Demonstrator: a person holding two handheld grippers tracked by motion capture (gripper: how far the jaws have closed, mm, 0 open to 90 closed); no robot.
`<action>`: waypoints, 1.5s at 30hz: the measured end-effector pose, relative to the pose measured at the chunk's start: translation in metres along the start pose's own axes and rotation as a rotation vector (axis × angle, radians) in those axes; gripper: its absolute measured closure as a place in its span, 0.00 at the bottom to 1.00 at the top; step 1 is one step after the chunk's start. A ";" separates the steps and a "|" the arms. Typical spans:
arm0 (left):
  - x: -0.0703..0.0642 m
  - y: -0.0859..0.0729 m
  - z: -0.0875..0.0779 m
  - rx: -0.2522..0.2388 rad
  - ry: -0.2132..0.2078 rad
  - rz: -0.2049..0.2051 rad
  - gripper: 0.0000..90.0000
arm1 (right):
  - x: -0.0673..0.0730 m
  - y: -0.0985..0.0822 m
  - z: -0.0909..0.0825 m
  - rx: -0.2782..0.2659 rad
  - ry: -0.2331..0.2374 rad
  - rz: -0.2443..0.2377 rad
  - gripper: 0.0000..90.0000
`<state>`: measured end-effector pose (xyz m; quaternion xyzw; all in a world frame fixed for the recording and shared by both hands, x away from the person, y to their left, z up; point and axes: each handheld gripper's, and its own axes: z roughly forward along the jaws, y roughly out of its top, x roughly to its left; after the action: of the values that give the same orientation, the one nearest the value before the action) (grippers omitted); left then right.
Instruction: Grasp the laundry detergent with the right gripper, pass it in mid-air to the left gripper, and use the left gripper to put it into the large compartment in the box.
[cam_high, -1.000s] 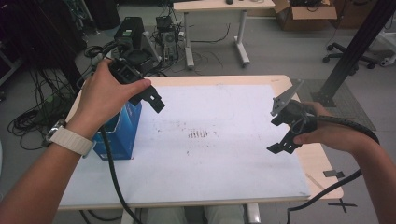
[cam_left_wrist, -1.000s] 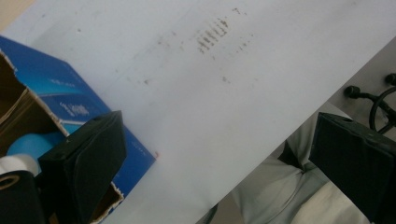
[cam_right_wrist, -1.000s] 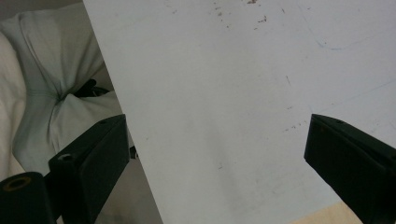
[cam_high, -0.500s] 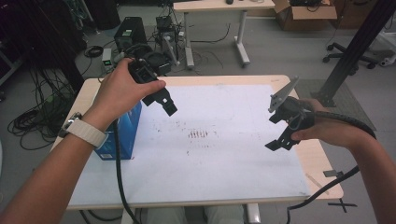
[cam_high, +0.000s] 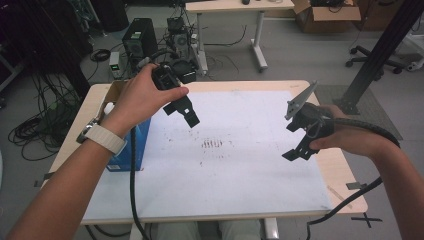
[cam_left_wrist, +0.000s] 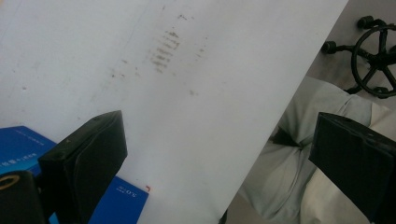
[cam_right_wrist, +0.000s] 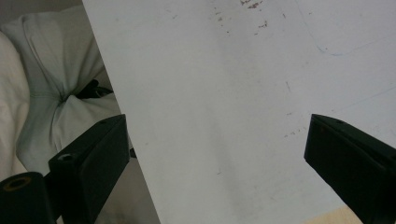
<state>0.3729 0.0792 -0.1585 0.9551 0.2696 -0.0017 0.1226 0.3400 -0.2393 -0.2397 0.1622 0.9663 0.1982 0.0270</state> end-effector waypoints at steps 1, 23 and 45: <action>-0.001 0.001 0.001 0.002 -0.001 0.008 0.05 | 0.000 0.000 0.000 0.000 -0.001 -0.001 0.08; -0.020 0.021 0.023 0.054 -0.018 0.169 0.05 | -0.005 -0.001 0.000 -0.005 0.003 0.006 0.08; -0.021 0.018 0.031 0.052 -0.016 0.184 0.05 | -0.005 0.007 0.003 0.000 0.010 -0.009 0.08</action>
<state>0.3659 0.0466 -0.1826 0.9787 0.1796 -0.0051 0.0997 0.3470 -0.2335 -0.2394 0.1570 0.9671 0.1987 0.0228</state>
